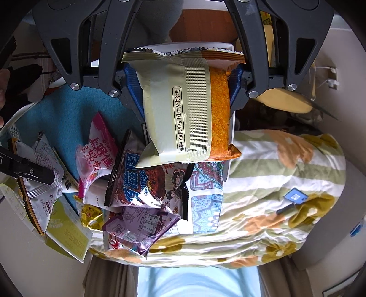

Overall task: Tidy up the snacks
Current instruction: 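Grasp the orange-and-cream bag with the left tool while the right tool grasps the yellow chip bag, then carry both bags into the yellow box and open both tools to release them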

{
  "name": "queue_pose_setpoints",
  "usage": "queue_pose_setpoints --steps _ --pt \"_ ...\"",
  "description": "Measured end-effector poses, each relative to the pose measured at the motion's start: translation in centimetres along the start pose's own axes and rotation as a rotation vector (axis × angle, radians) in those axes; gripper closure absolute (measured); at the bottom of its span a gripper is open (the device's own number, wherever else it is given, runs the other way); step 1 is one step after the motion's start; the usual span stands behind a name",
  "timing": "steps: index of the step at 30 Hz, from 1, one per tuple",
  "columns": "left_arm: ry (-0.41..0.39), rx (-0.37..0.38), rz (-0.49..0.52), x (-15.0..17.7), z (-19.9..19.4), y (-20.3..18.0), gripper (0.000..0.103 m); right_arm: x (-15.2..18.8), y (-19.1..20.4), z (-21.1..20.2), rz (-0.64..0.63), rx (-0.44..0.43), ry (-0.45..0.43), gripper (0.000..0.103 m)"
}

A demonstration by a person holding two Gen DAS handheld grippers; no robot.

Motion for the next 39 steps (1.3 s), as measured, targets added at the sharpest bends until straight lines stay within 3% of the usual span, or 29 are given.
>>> queue_pose_setpoints --steps 5,13,17,23,31,39 --pt "-0.045 0.016 0.01 -1.4 -3.0 0.0 0.044 -0.4 1.5 -3.0 -0.011 -0.017 -0.053 0.036" --pt "-0.195 0.048 0.055 -7.0 -8.7 -2.3 0.044 -2.0 2.8 -8.9 -0.018 -0.03 -0.151 0.036" --pt "-0.249 0.088 0.064 -10.1 -11.6 -5.3 0.044 -4.0 2.3 -12.1 -0.028 -0.035 -0.199 0.036" --pt "-0.316 0.134 0.081 -14.5 -14.8 -12.1 0.044 -7.6 -1.7 -16.5 -0.046 -0.026 -0.235 0.036" --pt "-0.291 0.222 0.102 -19.6 -15.3 -24.6 0.044 -12.5 -10.4 -19.9 -0.036 0.008 -0.235 0.036" --pt "-0.171 0.228 0.113 -20.8 -11.0 -35.5 0.044 -15.7 -18.2 -20.2 -0.035 -0.014 -0.194 0.036"
Point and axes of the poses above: each gripper's, at about its wrist camera, not at the fingertips, and z roughly the way its jaws point, y to its left, x to its underside, the point moved 8 cm from there along z, roughly the way its jaws point, and after that the axes turned 14 degrees about -x, right-handed, at the moved point
